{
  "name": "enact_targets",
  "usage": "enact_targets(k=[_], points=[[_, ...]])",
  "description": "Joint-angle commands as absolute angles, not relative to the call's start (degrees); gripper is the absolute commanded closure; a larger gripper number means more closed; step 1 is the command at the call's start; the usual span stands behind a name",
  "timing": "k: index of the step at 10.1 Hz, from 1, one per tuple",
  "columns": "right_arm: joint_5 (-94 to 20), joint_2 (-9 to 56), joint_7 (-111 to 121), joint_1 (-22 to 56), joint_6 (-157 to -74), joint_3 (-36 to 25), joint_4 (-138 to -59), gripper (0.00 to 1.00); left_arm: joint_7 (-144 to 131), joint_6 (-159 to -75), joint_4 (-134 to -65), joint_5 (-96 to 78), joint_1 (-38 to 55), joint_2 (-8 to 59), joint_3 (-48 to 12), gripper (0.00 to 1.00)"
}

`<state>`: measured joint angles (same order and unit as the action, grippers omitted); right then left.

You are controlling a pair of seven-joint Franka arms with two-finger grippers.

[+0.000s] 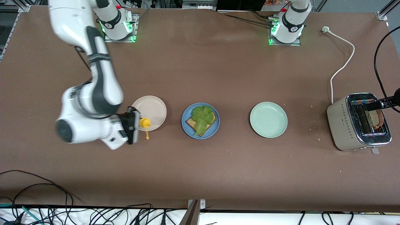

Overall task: Make sandwich in blue plate with both arms
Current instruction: 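Carry the mustard bottle with the right gripper over the blue plate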

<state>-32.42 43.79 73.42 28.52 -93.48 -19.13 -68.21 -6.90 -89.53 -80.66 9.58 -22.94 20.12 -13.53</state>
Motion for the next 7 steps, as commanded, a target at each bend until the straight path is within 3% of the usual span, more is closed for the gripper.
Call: enact_targets(k=[1, 7], points=[[-17.1, 44.4, 63.3, 39.0, -97.7, -20.2, -67.0, 0.85, -4.5, -91.0, -79.5, 14.0, -25.9, 24.5, -14.2, 0.0], [15.1, 46.2, 49.4, 56.0, -99.1, -19.9, -67.1, 0.86, 0.0, -98.1, -80.1, 14.2, -31.1, 30.9, -14.2, 0.02]])
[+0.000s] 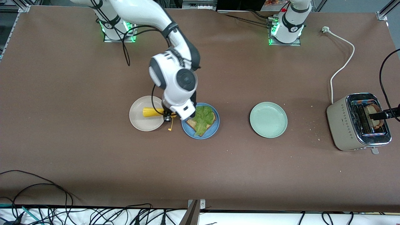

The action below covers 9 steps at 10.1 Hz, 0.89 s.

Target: Make sandwich in blue plate with both arms

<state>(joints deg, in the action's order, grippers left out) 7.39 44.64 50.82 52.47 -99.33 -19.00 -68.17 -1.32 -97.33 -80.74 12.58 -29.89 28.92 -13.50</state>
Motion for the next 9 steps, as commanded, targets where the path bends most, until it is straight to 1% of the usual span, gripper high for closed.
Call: enact_targets(k=[1, 2, 3, 4, 5, 6, 8, 9], points=[[17.9, 46.8, 49.4, 57.2, -98.8, -20.0, -67.1, 0.86, 0.1, -98.0, -80.3, 14.0, -31.5, 31.5, -14.2, 0.05], [21.5, 47.5, 49.4, 58.9, -98.7, -20.0, -67.1, 0.86, 0.1, -98.0, -80.3, 14.0, -31.5, 32.2, -14.2, 0.08], [25.4, 48.2, 49.4, 60.4, -98.5, -20.0, -67.1, 0.87, 0.2, -98.0, -80.3, 14.0, -31.6, 32.3, -14.2, 0.24], [27.1, 48.5, 49.3, 61.3, -97.5, -20.0, -67.1, 0.88, 0.2, -97.8, -80.3, 14.0, -31.6, 32.4, -14.2, 0.52], [27.2, 48.6, 49.3, 61.4, -97.0, -20.1, -67.1, 0.88, 0.2, -97.6, -80.3, 14.0, -31.6, 32.4, -14.2, 0.77], [27.2, 48.6, 49.3, 61.3, -96.5, -20.3, -67.1, 0.88, 0.2, -97.6, -80.2, 14.1, -31.5, 32.5, -14.2, 1.0], [26.5, 48.1, 50.4, 60.8, -96.4, -20.4, -67.1, 0.88, 2.1, -97.6, -80.1, 14.1, -31.6, 32.8, -14.2, 1.0], [23.9, 47.3, 50.7, 60.0, -96.4, -20.6, -67.1, 0.88, 2.6, -97.3, -79.6, 14.1, -31.6, 32.7, -14.2, 1.0]])
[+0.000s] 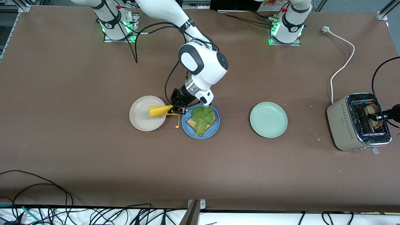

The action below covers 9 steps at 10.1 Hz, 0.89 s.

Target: Make sandwich in blue plate with both arms

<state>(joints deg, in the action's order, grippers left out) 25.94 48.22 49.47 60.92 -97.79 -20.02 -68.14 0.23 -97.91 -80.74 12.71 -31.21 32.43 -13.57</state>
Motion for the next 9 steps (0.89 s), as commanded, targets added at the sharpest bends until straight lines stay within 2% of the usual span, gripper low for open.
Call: enact_targets(k=[1, 4, 6, 9], points=[[18.9, 46.7, 51.9, 58.4, -96.4, -20.8, -67.1, 0.88, 2.7, -96.8, -79.2, 14.2, -31.6, 32.3, -14.2, 1.0], [1.6, 42.2, 60.3, 48.9, -96.3, -20.6, -67.3, 0.88, 2.7, -95.5, -78.9, 13.8, -31.5, 28.9, -14.6, 1.0], [-9.0, 41.3, 65.0, 42.9, -92.8, -20.7, -67.3, 0.88, 2.7, -92.5, -78.8, 13.2, -31.2, 27.5, -15.2, 1.0], [-25.4, 40.0, 76.1, 33.0, -86.3, -20.6, -67.3, 0.88, 2.6, -86.2, -78.8, 12.4, -30.9, 21.4, -16.9, 1.0]])
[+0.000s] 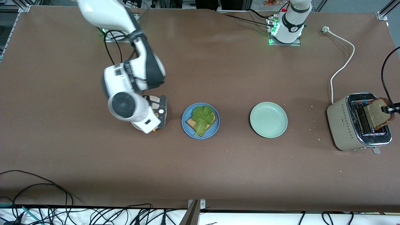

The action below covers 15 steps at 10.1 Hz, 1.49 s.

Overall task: Make sandwich in blue plate with both arms
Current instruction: 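Set the mustard down with the right gripper while the left gripper lifts toast, then carry the toast slice with the left gripper over the blue plate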

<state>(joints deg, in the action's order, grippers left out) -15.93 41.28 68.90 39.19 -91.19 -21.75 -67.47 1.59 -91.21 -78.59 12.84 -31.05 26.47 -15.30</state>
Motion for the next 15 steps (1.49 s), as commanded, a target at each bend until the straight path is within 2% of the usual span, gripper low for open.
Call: enact_targets(k=[1, 4, 6, 8, 11, 15], points=[[-30.4, 40.0, 79.7, 29.5, -83.4, -20.6, -67.3, 0.88, 1.9, -83.2, -78.8, 11.3, -30.9, 19.8, -18.2, 1.0], [-42.1, 41.0, 96.7, 18.6, -75.3, -20.1, -68.5, 0.88, -8.0, -80.1, -78.8, 3.6, -30.9, 16.5, -22.2, 1.0], [-46.3, 42.1, 107.1, 14.4, -74.4, -20.0, -71.3, 0.88, -22.2, -80.3, -78.9, -1.7, -30.8, 16.5, -26.7, 1.0], [-52.1, 45.8, 116.1, 10.4, -69.4, -20.0, -71.5, 0.88, -32.6, -82.2, -79.1, -6.0, -29.8, 18.4, -31.1, 1.0], [-56.2, 51.2, 127.0, 5.9, -66.7, -19.9, -71.5, 0.88, -42.1, -91.2, -80.6, -14.1, -22.9, 21.8, -31.2, 1.0], [-60.1, 56.9, 135.9, 0.5, -63.7, -19.9, -71.5, 0.88, -55.0, -111.8, -85.2, -19.9, -11.9, 26.3, -31.2, 1.0]])
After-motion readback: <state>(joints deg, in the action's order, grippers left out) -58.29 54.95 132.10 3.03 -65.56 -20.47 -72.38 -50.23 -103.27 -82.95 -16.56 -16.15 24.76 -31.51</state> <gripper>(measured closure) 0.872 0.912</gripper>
